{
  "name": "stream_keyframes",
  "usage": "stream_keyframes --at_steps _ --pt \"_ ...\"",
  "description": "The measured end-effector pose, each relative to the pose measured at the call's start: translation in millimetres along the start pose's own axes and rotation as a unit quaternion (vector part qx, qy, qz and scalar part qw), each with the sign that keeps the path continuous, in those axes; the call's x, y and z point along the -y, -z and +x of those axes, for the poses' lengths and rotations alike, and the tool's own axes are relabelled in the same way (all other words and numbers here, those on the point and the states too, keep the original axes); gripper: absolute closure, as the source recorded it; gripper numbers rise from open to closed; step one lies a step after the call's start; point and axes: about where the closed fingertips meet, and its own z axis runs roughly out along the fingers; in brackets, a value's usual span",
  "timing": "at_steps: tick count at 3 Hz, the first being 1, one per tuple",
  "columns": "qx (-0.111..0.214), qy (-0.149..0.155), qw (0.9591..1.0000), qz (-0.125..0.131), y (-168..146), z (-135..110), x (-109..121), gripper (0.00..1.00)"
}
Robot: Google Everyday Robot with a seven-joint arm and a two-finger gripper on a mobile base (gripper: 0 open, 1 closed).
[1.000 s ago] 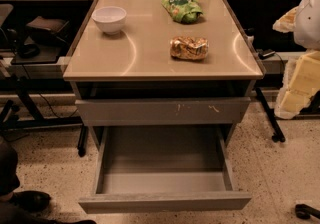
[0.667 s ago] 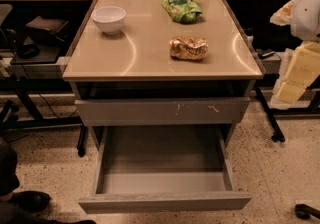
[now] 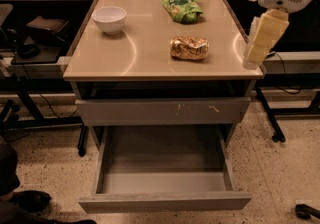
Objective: Place orange can into middle drawer
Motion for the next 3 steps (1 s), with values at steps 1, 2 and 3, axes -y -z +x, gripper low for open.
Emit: stream_keyframes --at_steps 1,2,3 --pt "0.004 0.0 1.0 0.005 -21.4 -12.8 37.3 0.0" --pt "-0.01 -0.027 0.9996 -0.002 -68.7 -8.3 82.9 0.0" --pt "-0.01 -0.027 0.9996 -0.002 -68.8 -8.3 82.9 0.0"
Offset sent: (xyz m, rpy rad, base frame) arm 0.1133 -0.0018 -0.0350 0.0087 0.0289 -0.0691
